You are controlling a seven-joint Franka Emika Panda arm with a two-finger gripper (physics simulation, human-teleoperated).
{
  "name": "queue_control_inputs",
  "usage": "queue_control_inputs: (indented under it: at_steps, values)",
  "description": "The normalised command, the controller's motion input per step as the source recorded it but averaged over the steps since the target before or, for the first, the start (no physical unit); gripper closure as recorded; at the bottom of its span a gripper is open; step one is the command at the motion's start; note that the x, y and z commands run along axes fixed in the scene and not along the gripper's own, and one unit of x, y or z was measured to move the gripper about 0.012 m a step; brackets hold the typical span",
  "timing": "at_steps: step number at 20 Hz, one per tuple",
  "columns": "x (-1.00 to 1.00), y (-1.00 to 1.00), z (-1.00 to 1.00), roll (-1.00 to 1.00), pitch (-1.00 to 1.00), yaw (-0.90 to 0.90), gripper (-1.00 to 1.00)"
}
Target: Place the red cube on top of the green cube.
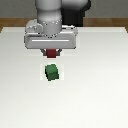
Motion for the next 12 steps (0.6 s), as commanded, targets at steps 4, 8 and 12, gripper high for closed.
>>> queue_control_inputs:
  at_steps: [4, 8, 12]
  values:
    - [0.5, 0.0, 0.0, 0.0, 0.0, 0.0, 1.0]
    - [0.0, 0.0, -0.25, 0.0, 0.0, 0.0, 1.0]
    - [0.0, 0.0, -0.75, 0.0, 0.0, 0.0, 1.0]
